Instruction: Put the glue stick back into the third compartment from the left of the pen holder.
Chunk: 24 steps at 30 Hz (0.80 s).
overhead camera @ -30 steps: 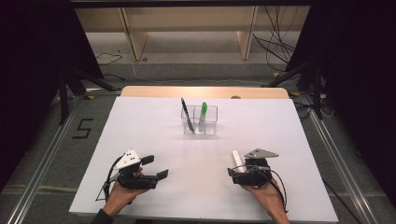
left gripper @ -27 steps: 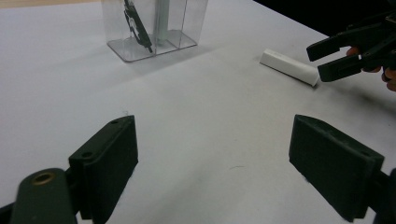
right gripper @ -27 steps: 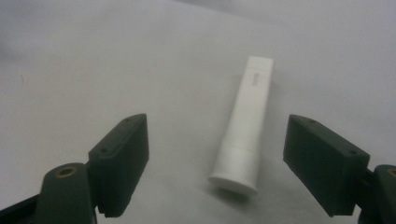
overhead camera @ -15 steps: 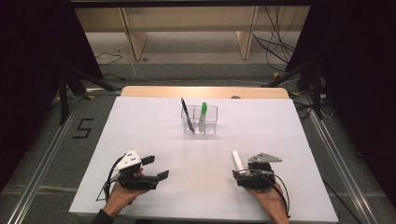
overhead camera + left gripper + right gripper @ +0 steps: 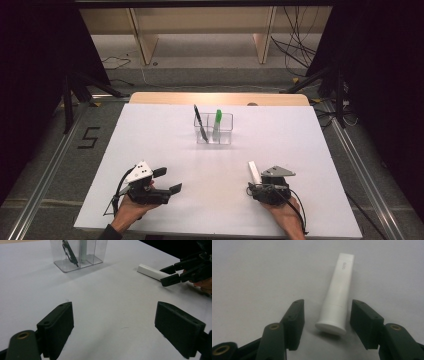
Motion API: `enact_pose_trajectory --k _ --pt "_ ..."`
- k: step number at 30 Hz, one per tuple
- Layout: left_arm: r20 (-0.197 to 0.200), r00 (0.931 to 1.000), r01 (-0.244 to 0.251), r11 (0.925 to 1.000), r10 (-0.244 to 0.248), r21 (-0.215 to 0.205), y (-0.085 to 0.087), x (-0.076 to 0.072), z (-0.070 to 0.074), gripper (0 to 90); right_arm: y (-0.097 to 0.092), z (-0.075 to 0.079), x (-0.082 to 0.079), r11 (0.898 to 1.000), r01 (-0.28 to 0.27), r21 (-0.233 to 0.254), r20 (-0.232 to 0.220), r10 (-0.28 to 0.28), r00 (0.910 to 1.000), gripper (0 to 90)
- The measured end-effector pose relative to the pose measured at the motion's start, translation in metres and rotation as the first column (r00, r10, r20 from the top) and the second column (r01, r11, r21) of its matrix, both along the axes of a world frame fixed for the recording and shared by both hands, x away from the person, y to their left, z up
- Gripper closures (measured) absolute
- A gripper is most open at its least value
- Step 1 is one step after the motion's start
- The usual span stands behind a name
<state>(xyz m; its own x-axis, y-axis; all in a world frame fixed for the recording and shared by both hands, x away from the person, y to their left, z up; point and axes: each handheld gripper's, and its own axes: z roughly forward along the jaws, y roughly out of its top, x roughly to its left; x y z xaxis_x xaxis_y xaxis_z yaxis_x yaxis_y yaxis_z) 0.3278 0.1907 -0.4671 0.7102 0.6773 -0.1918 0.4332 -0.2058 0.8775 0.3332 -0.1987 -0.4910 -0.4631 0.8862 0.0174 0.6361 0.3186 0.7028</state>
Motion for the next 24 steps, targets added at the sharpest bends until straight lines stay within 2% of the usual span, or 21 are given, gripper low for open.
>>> enact_pose_trajectory --k 4,14,24 --pt "0.001 1.0 -0.001 1.0 0.001 0.001 0.0003 0.0002 -0.0001 15.0 0.0024 -0.0003 -0.0012 1.0 0.005 -0.027 0.014 -0.004 0.9999 48.6" --pt "0.0 1.0 0.005 1.0 -0.005 0.004 -0.0008 -0.0001 -0.0004 15.0 0.0051 -0.0014 -0.0034 0.999 0.031 -0.033 0.037 -0.03 0.9989 58.4" --pt "0.0 1.0 0.005 1.0 -0.005 0.005 -0.0008 -0.0001 -0.0004 15.0 0.0022 -0.0026 -0.002 0.999 0.045 -0.005 0.041 -0.045 0.9981 64.9"
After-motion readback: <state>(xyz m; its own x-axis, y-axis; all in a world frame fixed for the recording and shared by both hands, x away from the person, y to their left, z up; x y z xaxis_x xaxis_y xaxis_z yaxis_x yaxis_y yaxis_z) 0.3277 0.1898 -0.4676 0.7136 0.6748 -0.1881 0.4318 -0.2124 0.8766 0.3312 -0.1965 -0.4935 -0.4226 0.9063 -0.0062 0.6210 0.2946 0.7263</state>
